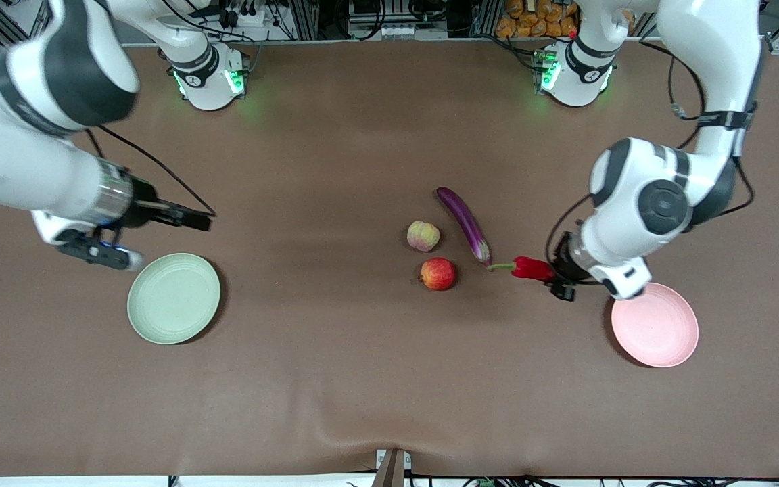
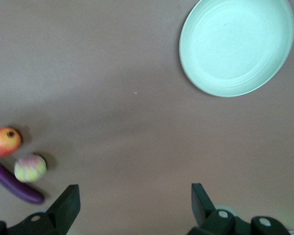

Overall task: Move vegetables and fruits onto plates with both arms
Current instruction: 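Carry the chili to the pink plate while the right gripper reaches the peach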

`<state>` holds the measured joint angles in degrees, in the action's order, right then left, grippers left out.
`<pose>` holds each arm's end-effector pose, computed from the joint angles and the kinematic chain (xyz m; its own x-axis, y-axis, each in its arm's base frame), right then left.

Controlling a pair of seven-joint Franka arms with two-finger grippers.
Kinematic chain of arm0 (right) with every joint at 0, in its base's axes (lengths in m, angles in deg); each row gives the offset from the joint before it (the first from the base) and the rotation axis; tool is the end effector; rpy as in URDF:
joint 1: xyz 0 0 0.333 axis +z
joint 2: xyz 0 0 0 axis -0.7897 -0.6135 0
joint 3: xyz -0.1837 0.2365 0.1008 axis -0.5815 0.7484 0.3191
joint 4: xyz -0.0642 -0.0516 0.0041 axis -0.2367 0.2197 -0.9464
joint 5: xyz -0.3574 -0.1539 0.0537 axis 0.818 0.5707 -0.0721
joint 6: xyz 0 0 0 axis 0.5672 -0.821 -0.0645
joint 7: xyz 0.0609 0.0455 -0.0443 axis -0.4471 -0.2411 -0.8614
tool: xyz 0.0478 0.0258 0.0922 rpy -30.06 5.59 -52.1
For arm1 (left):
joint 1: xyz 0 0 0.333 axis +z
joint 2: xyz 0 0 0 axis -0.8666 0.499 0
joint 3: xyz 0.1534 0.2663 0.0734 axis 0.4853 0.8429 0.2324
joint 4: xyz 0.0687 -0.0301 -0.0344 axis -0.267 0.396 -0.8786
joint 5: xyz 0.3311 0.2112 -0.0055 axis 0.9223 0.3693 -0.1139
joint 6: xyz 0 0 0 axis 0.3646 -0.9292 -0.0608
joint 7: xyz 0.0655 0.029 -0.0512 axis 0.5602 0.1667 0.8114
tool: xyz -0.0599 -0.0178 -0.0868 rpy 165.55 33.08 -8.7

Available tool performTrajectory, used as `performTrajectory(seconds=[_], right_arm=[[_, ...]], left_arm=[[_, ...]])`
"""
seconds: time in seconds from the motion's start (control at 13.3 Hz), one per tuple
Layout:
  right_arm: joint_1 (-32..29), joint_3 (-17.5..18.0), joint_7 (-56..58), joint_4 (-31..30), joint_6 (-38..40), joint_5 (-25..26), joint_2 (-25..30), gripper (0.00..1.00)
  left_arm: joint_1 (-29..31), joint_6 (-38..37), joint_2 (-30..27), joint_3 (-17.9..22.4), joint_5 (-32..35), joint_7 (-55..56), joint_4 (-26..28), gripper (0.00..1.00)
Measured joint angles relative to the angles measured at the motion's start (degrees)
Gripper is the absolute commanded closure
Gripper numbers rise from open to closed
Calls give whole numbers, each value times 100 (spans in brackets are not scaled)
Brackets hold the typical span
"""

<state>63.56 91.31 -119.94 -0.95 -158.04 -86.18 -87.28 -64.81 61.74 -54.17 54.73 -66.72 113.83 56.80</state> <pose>0.6028 0.1840 0.4939 0.9182 -0.3172 -0.2372 -0.3454 -0.9344 -0.0873 0.6358 -0.1564 0.3568 0.2820 0.9561 -0.0797 0.9594 -0.2814 0.0188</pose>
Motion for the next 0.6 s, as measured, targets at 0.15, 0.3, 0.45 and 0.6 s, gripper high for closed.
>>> performTrajectory(seconds=[0.15,0.3,0.45,0.6], right_arm=[[438,6,-758,-4,-444,-115,-399,0],[929,11,-1772,-13,-1102,-155,-839,0],[1413,15,-2811,-24,-1945,-161,-1364,0],[1819,14,-3676,-31,-2716,-161,-1928,0]], left_arm=[[525,-5,73,22,34,-1147,29,100],[1014,-4,195,36,400,-2073,50,100],[1442,142,415,40,793,-2896,37,100],[1747,412,766,39,1006,-3671,-107,100]])
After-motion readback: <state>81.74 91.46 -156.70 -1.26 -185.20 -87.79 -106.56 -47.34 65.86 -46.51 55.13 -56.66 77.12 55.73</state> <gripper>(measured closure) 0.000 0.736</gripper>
